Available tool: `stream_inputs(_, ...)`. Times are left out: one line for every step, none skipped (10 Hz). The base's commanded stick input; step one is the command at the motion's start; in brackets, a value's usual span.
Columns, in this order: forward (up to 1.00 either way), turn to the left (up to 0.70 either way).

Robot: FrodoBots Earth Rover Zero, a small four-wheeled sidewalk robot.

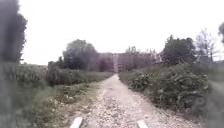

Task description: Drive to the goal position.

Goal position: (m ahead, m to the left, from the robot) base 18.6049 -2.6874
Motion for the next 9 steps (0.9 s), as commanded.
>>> stream_inputs(0.7,-0.01)
stream_inputs(0.7,-0.19)
stream_inputs(0.7,-0.34)
stream_inputs(0.7,-0.08)
stream_inputs(0.7,0.0)
stream_inputs(0.7,0.0)
stream_inputs(0.7,0.0)
stream_inputs(0.7,0.0)
stream_inputs(0.7,0.0)
